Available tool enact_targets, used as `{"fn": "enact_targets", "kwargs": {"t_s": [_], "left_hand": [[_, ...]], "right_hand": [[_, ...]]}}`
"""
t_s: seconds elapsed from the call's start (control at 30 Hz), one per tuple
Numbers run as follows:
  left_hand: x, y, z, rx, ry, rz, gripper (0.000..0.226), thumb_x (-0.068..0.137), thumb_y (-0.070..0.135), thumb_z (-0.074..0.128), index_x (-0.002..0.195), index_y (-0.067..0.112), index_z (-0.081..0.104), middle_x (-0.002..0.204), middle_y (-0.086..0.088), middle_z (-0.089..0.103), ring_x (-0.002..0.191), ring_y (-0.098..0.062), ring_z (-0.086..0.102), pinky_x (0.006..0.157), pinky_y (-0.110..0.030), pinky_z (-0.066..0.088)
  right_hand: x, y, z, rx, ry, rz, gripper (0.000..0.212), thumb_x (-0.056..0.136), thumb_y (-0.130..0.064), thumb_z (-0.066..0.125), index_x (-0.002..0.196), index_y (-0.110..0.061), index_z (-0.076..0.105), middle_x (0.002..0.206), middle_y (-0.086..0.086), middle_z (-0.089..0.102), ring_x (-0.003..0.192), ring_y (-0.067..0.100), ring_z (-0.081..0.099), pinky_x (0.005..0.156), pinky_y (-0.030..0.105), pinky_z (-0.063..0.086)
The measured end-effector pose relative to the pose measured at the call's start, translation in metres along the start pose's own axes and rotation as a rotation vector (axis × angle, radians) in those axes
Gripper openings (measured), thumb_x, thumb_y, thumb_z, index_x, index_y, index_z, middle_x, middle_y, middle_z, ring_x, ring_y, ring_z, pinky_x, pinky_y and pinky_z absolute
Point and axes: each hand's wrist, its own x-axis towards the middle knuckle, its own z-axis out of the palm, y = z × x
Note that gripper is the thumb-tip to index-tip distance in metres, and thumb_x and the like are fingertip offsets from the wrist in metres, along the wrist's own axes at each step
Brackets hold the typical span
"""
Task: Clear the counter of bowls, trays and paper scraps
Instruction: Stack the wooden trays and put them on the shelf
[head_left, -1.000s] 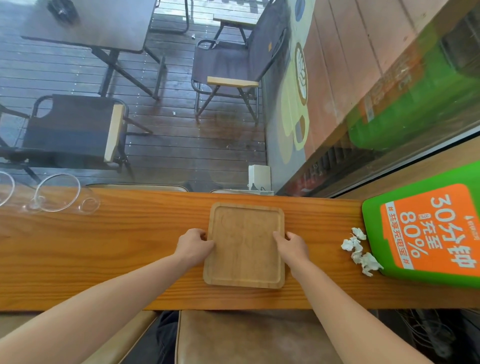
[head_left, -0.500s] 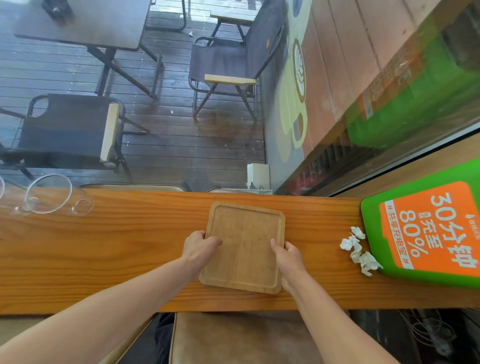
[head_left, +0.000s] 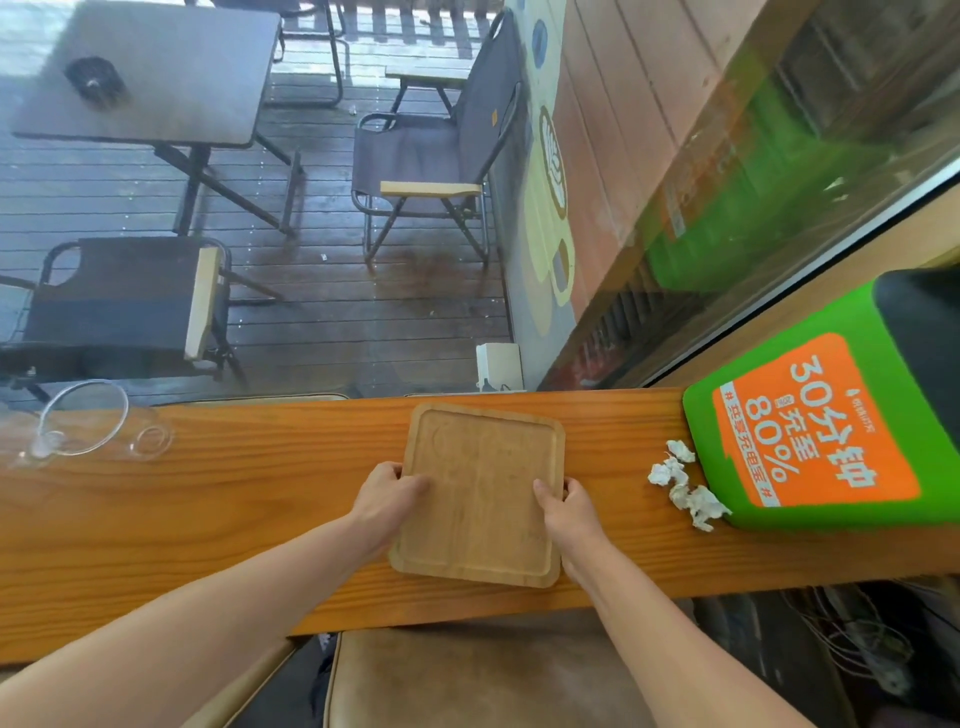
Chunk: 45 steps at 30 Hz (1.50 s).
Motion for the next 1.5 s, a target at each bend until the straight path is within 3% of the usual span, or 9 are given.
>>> {"fn": "enact_targets", "kwargs": {"t_s": [0.13,0.3,0.43,0.57,0.67,0.8,1.0,1.13,1.5], "left_hand": [[-0.027,0.017,0.004,0.044,-0.057,0.058,0.040,0.090,0.029,0.066,0.123,0.008,0.056,0.119,-0.011,0.065,0.107,-0.029,0.062,0.095,-0.050,0.053],[-0.073,0.050,0.015,0.108,-0.158,0.157,0.021,0.089,0.020,0.067,0.101,0.004,0.062,0.105,-0.014,0.071,0.090,-0.024,0.067,0.063,-0.035,0.052],[-0.117,0.073,0.033,0.173,-0.267,0.239,0.017,0.090,0.019,0.070,0.086,0.016,0.054,0.092,-0.002,0.062,0.078,-0.015,0.058,0.063,-0.034,0.047],[-0.164,0.080,0.066,0.229,-0.375,0.307,0.030,0.086,0.023,0.076,0.095,0.022,0.047,0.096,0.000,0.054,0.080,-0.015,0.053,0.064,-0.036,0.045],[-0.204,0.071,0.099,0.276,-0.464,0.329,0.040,0.088,0.022,0.074,0.116,0.018,0.046,0.107,-0.004,0.056,0.093,-0.022,0.056,0.080,-0.044,0.049],[-0.253,0.053,0.150,0.390,-0.540,0.361,0.029,0.086,0.020,0.074,0.104,0.016,0.051,0.111,-0.009,0.058,0.096,-0.025,0.055,0.086,-0.047,0.047],[-0.319,0.013,0.263,0.549,-0.665,0.403,0.031,0.085,0.015,0.075,0.104,0.015,0.051,0.100,-0.010,0.061,0.084,-0.025,0.059,0.065,-0.036,0.046],[-0.363,-0.015,0.347,0.617,-0.725,0.374,0.040,0.085,0.019,0.077,0.114,0.016,0.050,0.104,-0.010,0.058,0.089,-0.028,0.057,0.069,-0.044,0.048],[-0.414,-0.035,0.519,0.621,-0.861,0.351,0.053,0.075,0.021,0.083,0.118,0.011,0.055,0.085,-0.012,0.058,0.073,-0.025,0.054,0.059,-0.035,0.053]], "right_hand": [[-0.028,-0.006,-0.026,0.013,0.015,-0.037,0.048,0.099,-0.031,0.056,0.140,-0.012,0.041,0.131,0.009,0.057,0.117,0.027,0.056,0.098,0.044,0.049],[-0.081,-0.005,-0.067,0.107,0.130,-0.111,0.046,0.096,-0.029,0.061,0.134,-0.009,0.044,0.126,0.010,0.060,0.111,0.027,0.059,0.097,0.045,0.050],[-0.135,0.015,-0.099,0.270,0.244,-0.140,0.048,0.095,-0.029,0.064,0.133,-0.007,0.046,0.127,0.014,0.060,0.114,0.032,0.060,0.099,0.051,0.050],[-0.190,0.054,-0.134,0.360,0.401,-0.146,0.048,0.094,-0.033,0.065,0.128,-0.004,0.050,0.125,0.017,0.061,0.113,0.035,0.060,0.099,0.051,0.050],[-0.229,0.089,-0.163,0.399,0.487,-0.143,0.048,0.093,-0.038,0.064,0.125,-0.003,0.053,0.123,0.018,0.062,0.112,0.036,0.060,0.100,0.052,0.048],[-0.272,0.142,-0.203,0.488,0.558,-0.081,0.058,0.093,-0.044,0.063,0.135,-0.008,0.044,0.132,0.014,0.056,0.118,0.033,0.056,0.103,0.052,0.046],[-0.315,0.236,-0.278,0.642,0.677,-0.028,0.073,0.091,-0.047,0.063,0.147,-0.010,0.034,0.138,0.011,0.052,0.122,0.033,0.054,0.103,0.052,0.045],[-0.337,0.297,-0.347,0.705,0.738,-0.021,0.081,0.091,-0.046,0.063,0.152,-0.009,0.026,0.146,0.012,0.048,0.129,0.034,0.050,0.106,0.051,0.043],[-0.352,0.373,-0.511,0.761,0.773,-0.077,0.072,0.090,-0.041,0.068,0.144,-0.005,0.037,0.141,0.015,0.052,0.123,0.034,0.054,0.103,0.048,0.045]]}}
